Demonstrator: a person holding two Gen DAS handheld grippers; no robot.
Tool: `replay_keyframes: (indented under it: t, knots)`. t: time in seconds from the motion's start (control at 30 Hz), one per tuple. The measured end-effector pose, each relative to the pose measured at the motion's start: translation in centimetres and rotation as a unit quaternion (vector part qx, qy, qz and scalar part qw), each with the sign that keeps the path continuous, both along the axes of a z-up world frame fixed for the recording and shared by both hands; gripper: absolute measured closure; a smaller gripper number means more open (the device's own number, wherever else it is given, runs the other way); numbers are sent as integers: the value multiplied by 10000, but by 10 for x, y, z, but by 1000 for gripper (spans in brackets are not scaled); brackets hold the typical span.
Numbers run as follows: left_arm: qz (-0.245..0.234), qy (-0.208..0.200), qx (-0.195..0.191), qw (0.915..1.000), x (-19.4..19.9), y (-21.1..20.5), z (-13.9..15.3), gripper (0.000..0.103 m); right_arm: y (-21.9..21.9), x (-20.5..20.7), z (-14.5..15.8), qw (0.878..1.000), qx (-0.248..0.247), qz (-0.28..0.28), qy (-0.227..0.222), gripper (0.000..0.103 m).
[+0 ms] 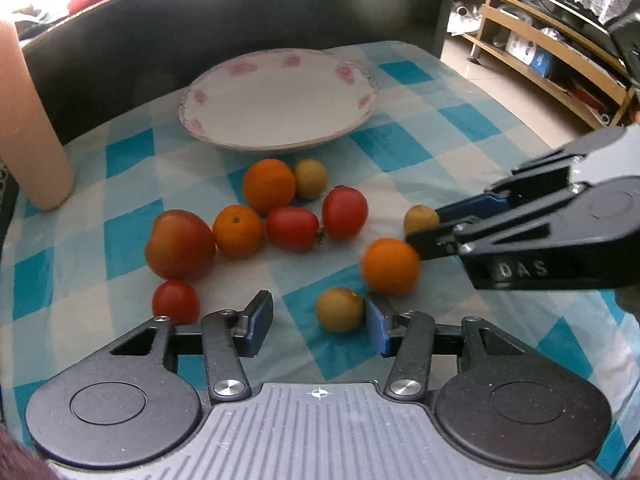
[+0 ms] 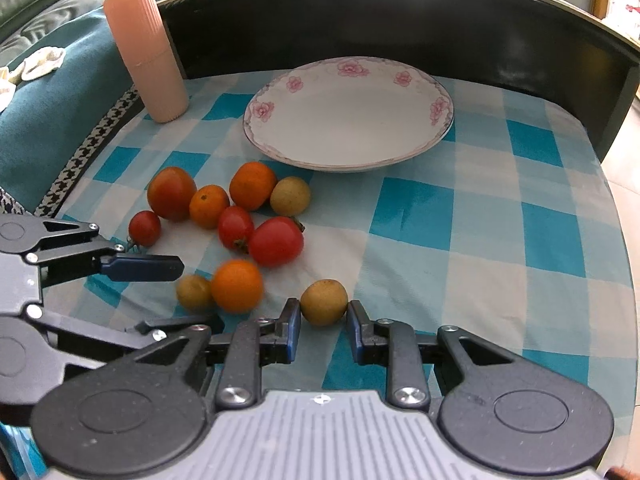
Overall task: Organize fruits
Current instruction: 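Grasp another small yellow fruit with the left gripper while the right gripper holds its fruit, then carry both yellow fruits over the white plate and open both grippers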
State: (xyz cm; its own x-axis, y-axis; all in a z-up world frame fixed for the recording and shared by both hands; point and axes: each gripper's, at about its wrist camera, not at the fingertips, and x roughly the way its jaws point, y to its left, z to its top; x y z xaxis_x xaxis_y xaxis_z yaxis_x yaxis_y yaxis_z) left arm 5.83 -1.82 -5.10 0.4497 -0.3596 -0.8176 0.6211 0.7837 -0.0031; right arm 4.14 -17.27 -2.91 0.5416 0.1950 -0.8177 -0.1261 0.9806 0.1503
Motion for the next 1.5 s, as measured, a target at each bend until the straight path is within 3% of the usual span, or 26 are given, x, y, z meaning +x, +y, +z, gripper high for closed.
replay_keyframes:
  t: [0.1, 0.2, 0.77, 0.83, 1.13, 1.5]
  knots:
    - [-111, 1, -19, 9999, -6, -6, 0, 46, 0, 1, 0, 10000, 21, -12, 9, 62]
    - [-231, -130, 86, 9996, -14, -12, 0, 55, -1, -1, -1, 10000, 2, 16, -13, 62]
    - [48, -82, 127, 9999, -21, -12, 0, 63, -3, -7, -1, 9999, -98, 12, -119, 62]
    - [47, -85, 150, 9998, -21, -12, 1, 70, -3, -7, -1, 9998, -138, 51, -128, 62]
    - [111, -6, 83, 9999, -21, -9, 6, 71, -2, -8, 1, 9998, -128, 51, -144, 62]
    - [431, -89, -248, 9987, -3, -2, 28, 71, 1, -7, 26, 9984, -111, -38, -552, 63]
